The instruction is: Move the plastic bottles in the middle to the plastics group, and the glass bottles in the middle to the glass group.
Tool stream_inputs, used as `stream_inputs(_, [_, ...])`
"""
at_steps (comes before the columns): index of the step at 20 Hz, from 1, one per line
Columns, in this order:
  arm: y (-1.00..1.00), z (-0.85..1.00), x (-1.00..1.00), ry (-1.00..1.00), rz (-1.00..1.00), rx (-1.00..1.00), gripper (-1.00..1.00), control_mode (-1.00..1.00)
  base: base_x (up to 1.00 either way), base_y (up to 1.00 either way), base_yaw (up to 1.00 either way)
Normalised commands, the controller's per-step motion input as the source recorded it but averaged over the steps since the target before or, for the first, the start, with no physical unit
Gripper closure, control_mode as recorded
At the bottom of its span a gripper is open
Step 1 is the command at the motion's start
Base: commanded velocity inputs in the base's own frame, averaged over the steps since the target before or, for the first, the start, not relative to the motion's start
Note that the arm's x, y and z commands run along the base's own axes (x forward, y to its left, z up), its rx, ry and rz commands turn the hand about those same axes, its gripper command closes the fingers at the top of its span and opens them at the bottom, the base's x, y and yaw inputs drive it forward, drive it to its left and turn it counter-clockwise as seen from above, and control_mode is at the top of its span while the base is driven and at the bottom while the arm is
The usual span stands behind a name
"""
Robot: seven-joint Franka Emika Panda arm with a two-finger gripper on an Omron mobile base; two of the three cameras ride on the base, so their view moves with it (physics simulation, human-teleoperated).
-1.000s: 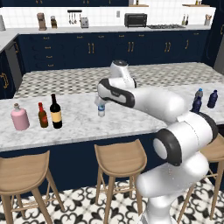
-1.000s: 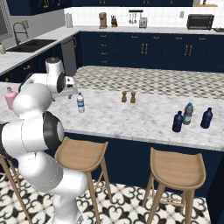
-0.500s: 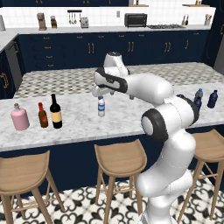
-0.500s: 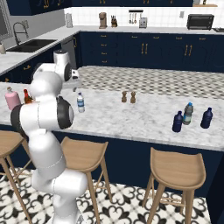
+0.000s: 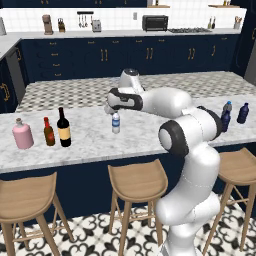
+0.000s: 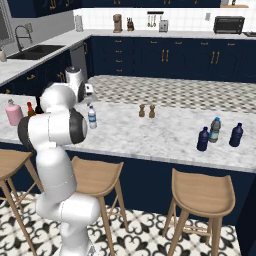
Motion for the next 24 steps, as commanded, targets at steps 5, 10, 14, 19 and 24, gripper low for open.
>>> stream_inputs(5, [-0.21, -0.05, 0.14, -0.06, 0.00, 0.00, -1.00, -1.00, 0.00, 0.00, 0.00])
stream_inputs(10, [-0.09, 0.00, 0.38, 0.00, 0.00, 0.00, -1.00, -1.00, 0.00, 0.00, 0.00])
stream_inputs(14, [0.00, 0.00, 0.45, 0.00, 0.00, 0.00, -1.00, -1.00, 0.00, 0.00, 0.00])
stream_inputs(19, [0.00, -0.09, 0.21, 0.00, 0.00, 0.00, -1.00, -1.00, 0.00, 0.00, 0.00])
stream_inputs(24, [0.00, -0.35, 0.11, 0.01, 0.00, 0.00, -1.00, -1.00, 0.00, 0.00, 0.00])
